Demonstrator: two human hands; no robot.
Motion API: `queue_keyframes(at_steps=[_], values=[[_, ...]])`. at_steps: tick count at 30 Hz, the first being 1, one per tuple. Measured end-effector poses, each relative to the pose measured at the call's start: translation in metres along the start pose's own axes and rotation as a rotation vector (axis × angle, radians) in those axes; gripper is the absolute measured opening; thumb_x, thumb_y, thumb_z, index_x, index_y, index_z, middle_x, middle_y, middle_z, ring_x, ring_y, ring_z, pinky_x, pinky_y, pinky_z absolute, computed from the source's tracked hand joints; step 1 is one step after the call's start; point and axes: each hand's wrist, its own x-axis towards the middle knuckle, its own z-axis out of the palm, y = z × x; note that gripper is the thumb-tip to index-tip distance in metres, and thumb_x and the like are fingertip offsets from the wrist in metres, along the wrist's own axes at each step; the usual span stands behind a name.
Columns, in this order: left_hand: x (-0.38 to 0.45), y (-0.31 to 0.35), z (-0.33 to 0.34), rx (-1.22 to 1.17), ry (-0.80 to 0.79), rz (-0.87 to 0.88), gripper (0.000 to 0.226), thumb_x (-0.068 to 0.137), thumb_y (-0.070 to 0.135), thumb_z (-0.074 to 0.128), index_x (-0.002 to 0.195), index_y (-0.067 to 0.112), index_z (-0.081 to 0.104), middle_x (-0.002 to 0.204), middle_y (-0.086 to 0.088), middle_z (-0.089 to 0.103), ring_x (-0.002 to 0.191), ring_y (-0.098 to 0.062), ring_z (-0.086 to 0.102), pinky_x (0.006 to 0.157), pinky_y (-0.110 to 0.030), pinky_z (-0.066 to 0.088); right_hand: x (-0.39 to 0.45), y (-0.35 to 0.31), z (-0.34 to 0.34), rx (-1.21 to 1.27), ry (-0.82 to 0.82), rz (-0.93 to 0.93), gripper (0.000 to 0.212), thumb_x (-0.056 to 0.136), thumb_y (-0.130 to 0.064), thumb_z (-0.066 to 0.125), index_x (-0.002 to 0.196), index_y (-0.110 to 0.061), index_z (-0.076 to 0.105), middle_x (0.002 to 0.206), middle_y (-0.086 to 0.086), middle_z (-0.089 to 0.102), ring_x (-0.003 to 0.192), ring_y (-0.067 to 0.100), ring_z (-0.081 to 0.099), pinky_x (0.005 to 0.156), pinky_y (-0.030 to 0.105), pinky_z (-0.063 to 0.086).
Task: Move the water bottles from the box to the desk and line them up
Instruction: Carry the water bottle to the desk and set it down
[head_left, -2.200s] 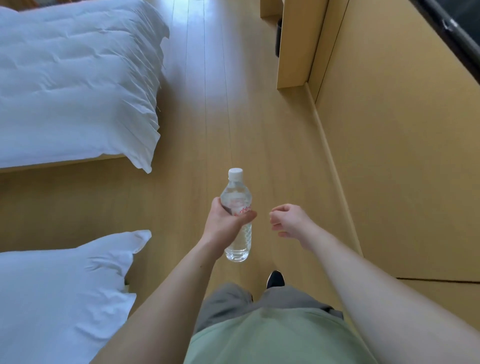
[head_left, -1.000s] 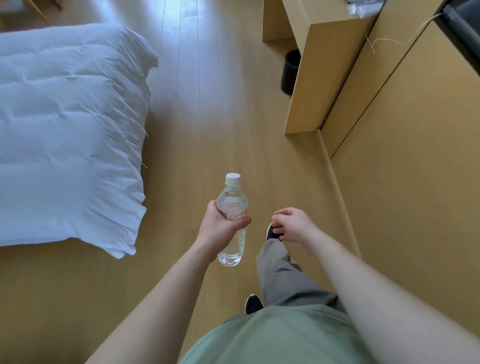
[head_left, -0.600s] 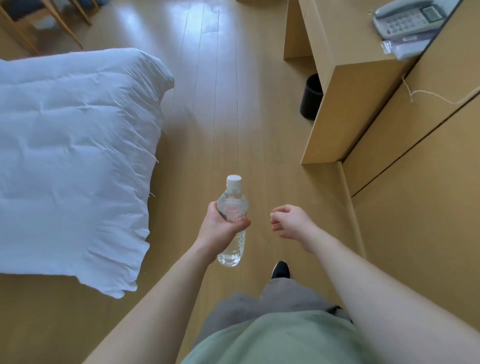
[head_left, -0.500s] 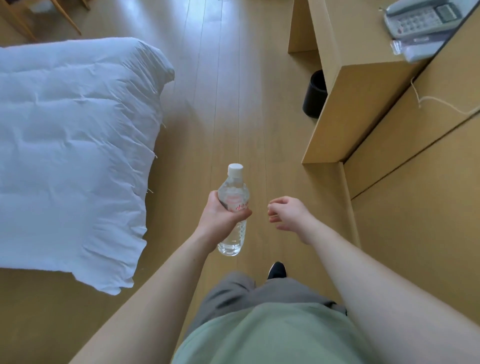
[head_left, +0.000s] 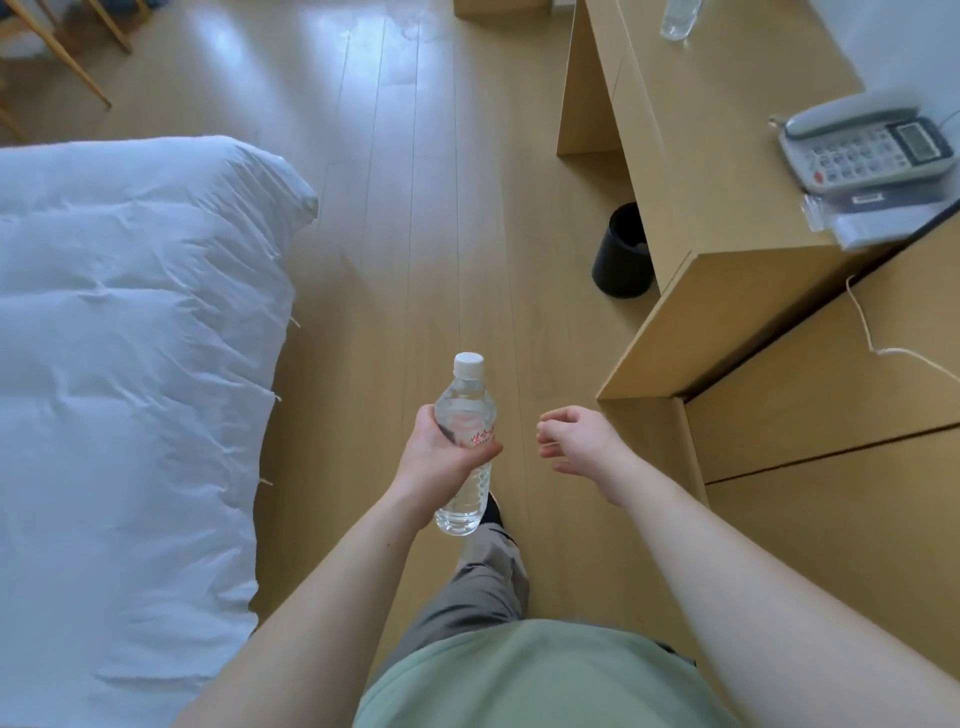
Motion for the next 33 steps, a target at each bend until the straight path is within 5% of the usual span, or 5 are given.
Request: queue_keyframes(at_steps=[14,33], values=[[0.189,0.129,-0.047,0.066,-0.071,0.027,0.059,0.071,0.028,0.09,0.114,0.025,0.049,0.108,0.003,0.067,0.097,-0.014,0.069,0.09,-0.043,0.057,0.115,-0.163,-0.014,0.099,0.108,-0.002,0.022,0.099,-0.021,0.056,0.12,-0.016,0.06,0.112,0.006,0.068,0.103,0.021,0.068,0.096,0.042,0.056],[0.402,0.301,0.0,0.129,-0.081,0.033,0.059,0.074,0.029,0.088,0.118,0.025,0.049,0.107,0.006,0.067,0.096,-0.01,0.067,0.083,-0.032,0.055,0.317,-0.344,-0.123,0.147,0.114,-0.015,0.02,0.1,-0.02,0.056,0.119,-0.017,0.061,0.11,0.005,0.069,0.1,0.017,0.068,0.092,0.039,0.057]])
